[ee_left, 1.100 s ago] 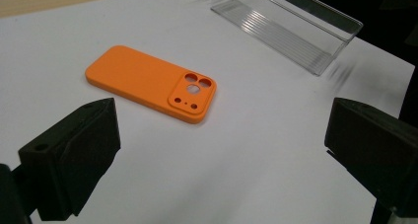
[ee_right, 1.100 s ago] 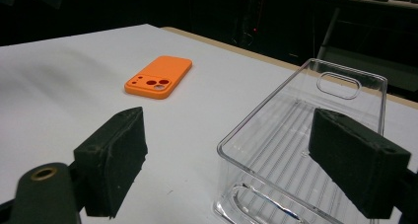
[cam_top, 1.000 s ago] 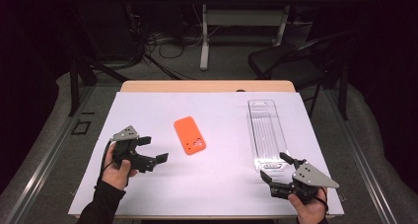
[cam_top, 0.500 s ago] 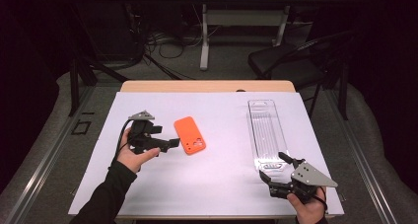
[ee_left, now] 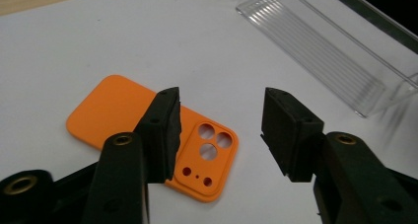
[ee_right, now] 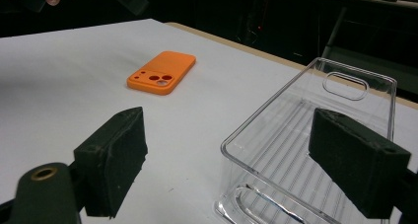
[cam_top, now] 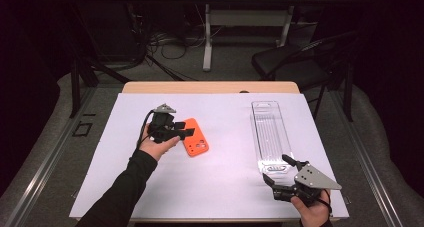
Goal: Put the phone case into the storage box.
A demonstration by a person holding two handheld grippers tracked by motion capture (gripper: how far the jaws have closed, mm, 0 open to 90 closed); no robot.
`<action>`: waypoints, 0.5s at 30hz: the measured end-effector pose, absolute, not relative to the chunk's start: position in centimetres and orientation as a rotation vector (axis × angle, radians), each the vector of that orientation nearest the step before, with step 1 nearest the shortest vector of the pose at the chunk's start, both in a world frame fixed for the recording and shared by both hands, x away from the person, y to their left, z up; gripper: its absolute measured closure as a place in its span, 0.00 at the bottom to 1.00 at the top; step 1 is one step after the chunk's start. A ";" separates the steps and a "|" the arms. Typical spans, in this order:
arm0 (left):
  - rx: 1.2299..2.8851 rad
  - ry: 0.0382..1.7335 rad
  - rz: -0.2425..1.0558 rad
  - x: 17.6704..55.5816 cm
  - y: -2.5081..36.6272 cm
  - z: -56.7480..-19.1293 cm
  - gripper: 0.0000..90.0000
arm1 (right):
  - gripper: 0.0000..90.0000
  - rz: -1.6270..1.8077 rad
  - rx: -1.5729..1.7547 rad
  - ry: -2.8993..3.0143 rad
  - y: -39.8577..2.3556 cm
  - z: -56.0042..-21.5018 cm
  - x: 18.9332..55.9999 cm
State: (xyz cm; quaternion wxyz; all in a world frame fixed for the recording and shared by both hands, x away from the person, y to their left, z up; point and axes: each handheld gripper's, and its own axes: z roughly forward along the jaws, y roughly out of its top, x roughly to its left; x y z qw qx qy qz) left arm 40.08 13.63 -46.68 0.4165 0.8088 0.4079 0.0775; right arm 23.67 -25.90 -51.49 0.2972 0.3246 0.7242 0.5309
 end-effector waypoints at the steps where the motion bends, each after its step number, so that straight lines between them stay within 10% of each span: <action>1: 2.036 1.030 0.199 40.2 13.4 -46.7 0.58 | 0.16 1.412 0.863 1.923 -25.9 -51.5 23.7; 15: 2.094 1.111 0.201 43.3 10.4 -49.4 0.75 | 0.16 1.410 0.864 1.936 -26.0 -51.6 23.6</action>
